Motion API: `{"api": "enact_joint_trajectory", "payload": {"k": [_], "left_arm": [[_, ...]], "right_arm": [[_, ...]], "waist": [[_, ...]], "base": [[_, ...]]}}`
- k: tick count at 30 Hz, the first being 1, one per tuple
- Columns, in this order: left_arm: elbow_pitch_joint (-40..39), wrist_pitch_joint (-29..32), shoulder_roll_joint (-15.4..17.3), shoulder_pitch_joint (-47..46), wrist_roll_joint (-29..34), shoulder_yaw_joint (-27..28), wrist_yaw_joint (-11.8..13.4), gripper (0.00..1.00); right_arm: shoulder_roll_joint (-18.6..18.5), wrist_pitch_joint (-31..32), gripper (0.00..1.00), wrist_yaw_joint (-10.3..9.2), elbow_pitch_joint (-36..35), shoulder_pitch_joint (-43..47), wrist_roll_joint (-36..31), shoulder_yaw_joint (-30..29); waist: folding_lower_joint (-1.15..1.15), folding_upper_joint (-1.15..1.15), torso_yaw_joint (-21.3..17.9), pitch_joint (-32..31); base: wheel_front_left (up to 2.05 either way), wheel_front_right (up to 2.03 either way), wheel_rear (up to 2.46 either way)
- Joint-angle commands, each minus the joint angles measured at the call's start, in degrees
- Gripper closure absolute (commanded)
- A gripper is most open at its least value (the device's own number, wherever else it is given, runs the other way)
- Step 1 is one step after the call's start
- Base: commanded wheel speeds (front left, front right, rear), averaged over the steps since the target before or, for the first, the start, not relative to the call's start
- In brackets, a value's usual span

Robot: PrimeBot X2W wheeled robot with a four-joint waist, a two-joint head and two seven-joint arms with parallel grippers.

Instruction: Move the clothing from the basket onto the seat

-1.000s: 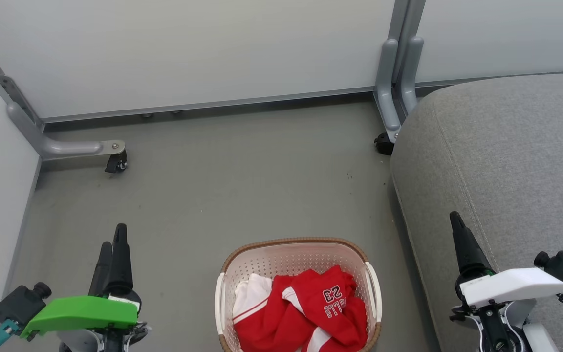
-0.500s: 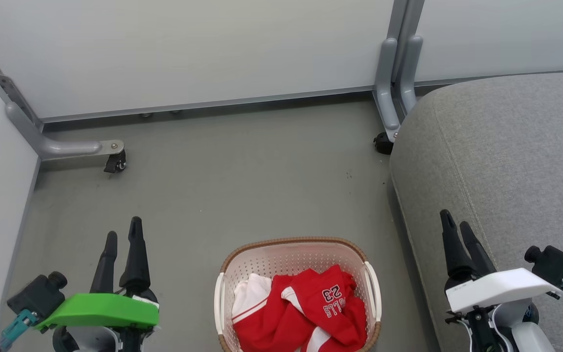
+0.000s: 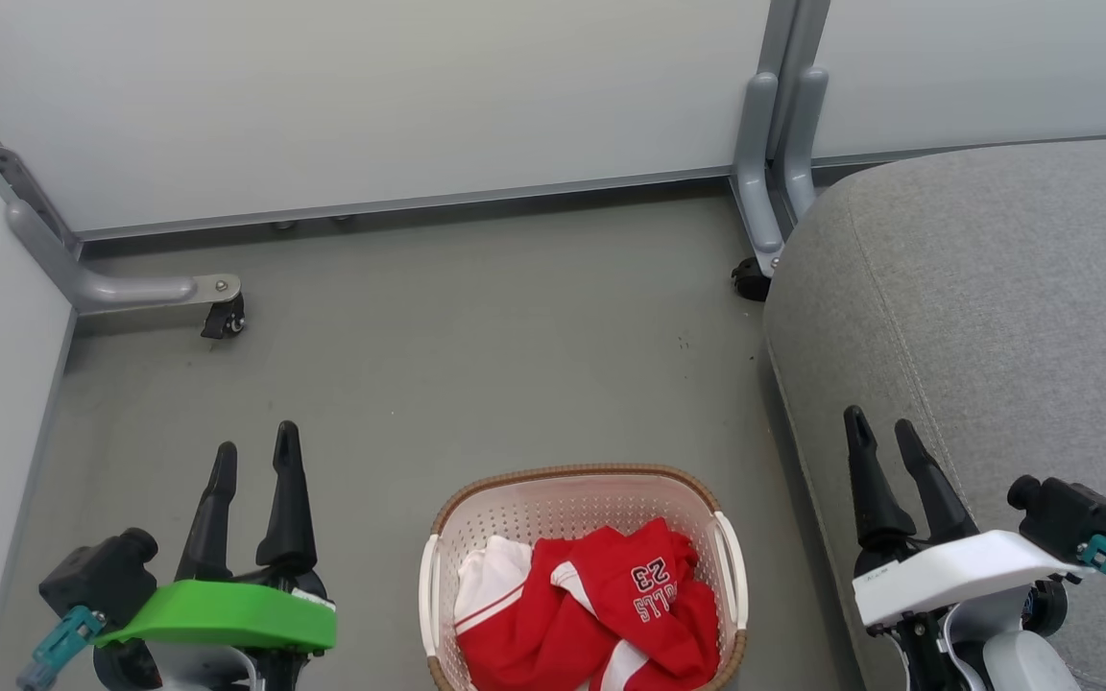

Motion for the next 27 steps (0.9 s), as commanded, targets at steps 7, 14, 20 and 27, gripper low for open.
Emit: {"api": "enact_joint_trajectory", "payload": {"k": [7, 14, 20, 27], "left_arm": [[-1.6, -1.6, 0.4, 0.5, 5.6, -0.8, -0.3, 0.00], [-2.2, -2.6, 0.4, 0.9, 9.7, -1.6, -0.1, 0.00], [-2.9, -3.4, 0.5, 1.3, 13.0, -2.3, 0.0, 0.00], [-3.6, -4.3, 0.5, 1.7, 16.4, -3.2, 0.3, 0.00]], "right_arm": [[-0.3, -1.6, 0.00, 0.02, -1.3, 0.4, -6.0, 1.1], [-0.3, -2.6, 0.00, 0.02, -1.9, 0.9, -10.4, 1.9], [-0.4, -3.3, 0.00, 0.02, -2.5, 1.3, -13.8, 2.4], [-0.4, -4.2, 0.00, 0.02, -2.6, 1.7, -17.5, 2.5]], "waist": [[0.00, 0.00, -0.1, 0.1], [0.00, 0.00, -0.2, 0.0], [0.00, 0.00, -0.3, 0.0], [0.00, 0.00, -0.5, 0.0]], "base": [[0.00, 0.00, 0.00], [0.00, 0.00, 0.00], [0.00, 0.00, 0.00], [0.00, 0.00, 0.00]]}}
